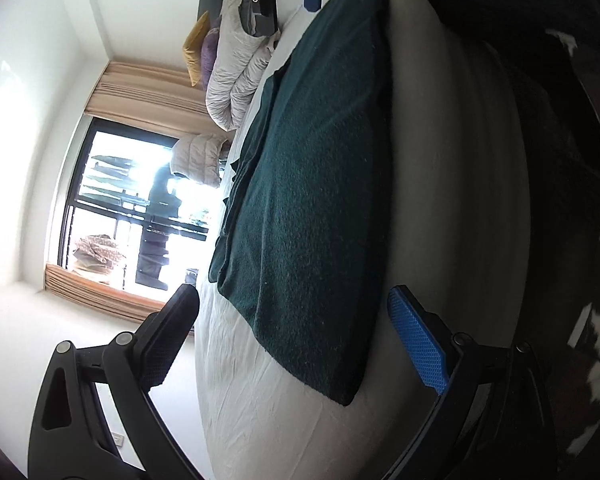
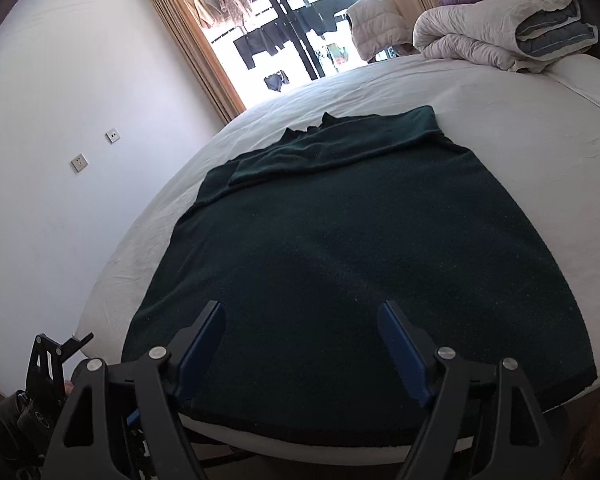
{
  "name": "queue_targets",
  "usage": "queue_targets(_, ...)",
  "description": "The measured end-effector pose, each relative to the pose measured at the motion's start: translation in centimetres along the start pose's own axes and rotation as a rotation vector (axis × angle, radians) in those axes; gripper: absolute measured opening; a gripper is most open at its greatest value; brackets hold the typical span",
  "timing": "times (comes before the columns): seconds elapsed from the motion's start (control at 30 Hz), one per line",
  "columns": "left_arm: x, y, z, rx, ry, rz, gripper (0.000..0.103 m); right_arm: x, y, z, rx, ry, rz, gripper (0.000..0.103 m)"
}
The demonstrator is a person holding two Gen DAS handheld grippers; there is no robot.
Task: Fold small clothes
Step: 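Move both open grippers to the sweater hem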
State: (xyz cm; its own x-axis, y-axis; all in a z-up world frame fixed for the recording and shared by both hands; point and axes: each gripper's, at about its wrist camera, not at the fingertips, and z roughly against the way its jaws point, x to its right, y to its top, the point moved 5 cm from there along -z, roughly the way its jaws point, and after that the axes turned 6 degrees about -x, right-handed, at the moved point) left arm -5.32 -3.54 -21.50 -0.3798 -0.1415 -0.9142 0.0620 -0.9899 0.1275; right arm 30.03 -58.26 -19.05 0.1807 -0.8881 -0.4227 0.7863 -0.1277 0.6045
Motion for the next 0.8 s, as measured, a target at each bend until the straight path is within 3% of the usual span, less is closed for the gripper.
queue_targets(0.3,1.1,-1.6,-0.8,0.047,0.087,-0.126,0.098,1.7,-0.5,0.2,0.000,-0.040,-0.034,0.081)
queue_targets(0.5,0.7,-2.2,-1.3,0.060,0.125,-0.122,0.096,1.7,-0.8,0.0,-0.005,-0.043,-0.039,0.081)
queue_targets(0.6,-0.1,-2.1,-1.8,0.053,0.117,-0.090,0.077,1.5,-0.7,0.1,0.000,-0.048,-0.024,0.081)
queue_targets(0.67,-0.8,-2.2,-2.1,0.038,0.114,-0.057,0.056,1.4,-0.6,0.2,0.002,-0.048,-0.021,0.081)
queue_targets(0.8,-2.2,-1.9,-2.8,0.022,0.043,-0.001,0.035,1.0,-0.6,0.4,0.006,-0.062,0.008,0.081)
